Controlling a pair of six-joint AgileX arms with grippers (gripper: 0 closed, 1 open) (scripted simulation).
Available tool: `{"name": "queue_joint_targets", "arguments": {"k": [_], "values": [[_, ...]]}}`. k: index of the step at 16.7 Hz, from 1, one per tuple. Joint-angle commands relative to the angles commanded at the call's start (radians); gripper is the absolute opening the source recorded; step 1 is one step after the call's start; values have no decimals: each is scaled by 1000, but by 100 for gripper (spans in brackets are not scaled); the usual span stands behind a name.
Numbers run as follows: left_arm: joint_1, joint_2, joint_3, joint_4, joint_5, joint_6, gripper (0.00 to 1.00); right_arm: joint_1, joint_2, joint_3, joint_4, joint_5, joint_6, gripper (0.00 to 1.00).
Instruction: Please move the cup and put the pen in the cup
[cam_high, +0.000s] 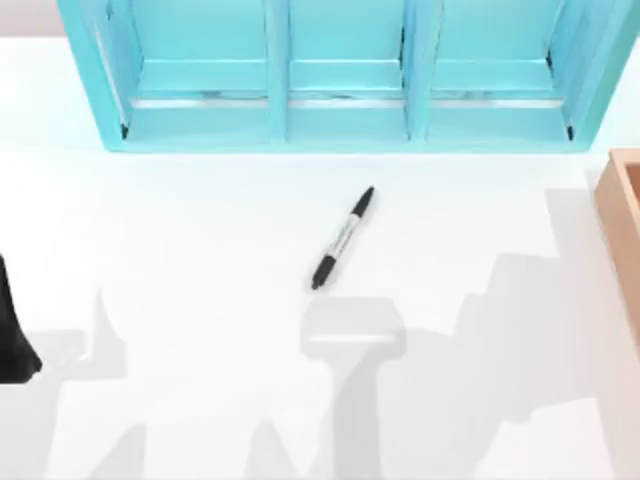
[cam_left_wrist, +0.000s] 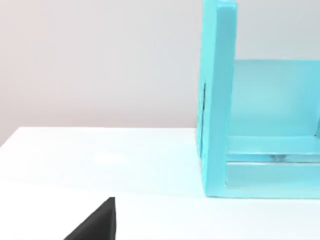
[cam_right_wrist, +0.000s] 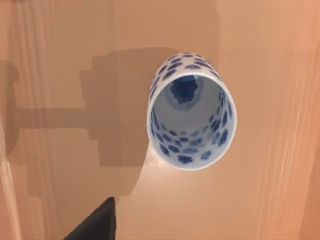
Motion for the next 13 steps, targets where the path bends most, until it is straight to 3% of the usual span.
{"name": "queue_joint_targets", "arguments": {"k": [13], "values": [[0,0,0,0,0,0,100,-1,84,-292,374,0,3,100]]}}
